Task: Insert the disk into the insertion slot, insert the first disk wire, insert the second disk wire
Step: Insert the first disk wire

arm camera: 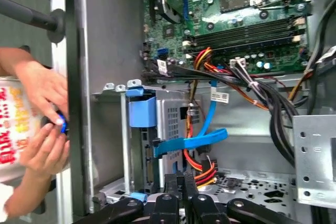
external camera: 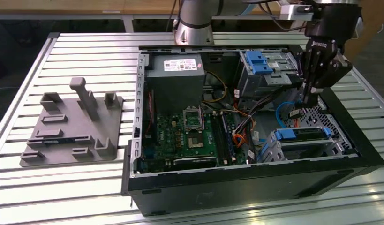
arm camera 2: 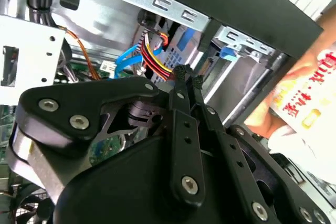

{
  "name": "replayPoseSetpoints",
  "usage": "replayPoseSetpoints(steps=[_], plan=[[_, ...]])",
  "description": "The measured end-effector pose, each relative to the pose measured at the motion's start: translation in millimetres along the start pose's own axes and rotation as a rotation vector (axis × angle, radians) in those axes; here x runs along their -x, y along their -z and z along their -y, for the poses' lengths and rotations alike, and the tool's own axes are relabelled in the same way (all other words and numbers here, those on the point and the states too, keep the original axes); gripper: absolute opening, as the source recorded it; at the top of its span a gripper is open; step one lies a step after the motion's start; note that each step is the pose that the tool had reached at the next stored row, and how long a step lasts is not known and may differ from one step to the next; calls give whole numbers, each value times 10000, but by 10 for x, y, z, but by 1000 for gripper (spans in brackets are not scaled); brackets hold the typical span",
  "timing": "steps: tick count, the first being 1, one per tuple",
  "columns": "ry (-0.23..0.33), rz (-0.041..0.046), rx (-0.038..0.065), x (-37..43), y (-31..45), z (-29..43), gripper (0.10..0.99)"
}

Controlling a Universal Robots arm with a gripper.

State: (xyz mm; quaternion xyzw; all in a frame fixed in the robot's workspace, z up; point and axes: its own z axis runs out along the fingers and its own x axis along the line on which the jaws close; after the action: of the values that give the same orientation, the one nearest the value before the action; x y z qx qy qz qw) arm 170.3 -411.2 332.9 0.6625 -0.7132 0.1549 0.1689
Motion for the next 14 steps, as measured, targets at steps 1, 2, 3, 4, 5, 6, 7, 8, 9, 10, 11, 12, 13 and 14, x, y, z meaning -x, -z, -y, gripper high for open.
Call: replayPoseSetpoints(steps=[1, 2, 3, 4, 5, 6, 7, 8, 9, 10, 11, 12, 13, 14], plan=[[2, 67, 5, -11, -5, 1, 161], [4, 133, 9, -23, -12, 2, 161], [7, 191, 13, -35, -18, 3, 161], [8, 232, 16, -49, -25, 4, 161], [7, 247, 17, -67, -33, 5, 161], [7, 259, 18, -86, -42, 7, 161], [7, 272, 19, -104, -51, 8, 161], [8, 291, 21, -122, -59, 10, 161], [8, 307, 22, -138, -67, 11, 161], [8, 329, 24, -155, -76, 13, 161], [9, 348, 25, -172, -79, 14, 161], [9, 358, 26, -194, -68, 15, 161], [9, 361, 26, -215, -49, 16, 161], [10, 359, 30, -231, -32, 17, 161]])
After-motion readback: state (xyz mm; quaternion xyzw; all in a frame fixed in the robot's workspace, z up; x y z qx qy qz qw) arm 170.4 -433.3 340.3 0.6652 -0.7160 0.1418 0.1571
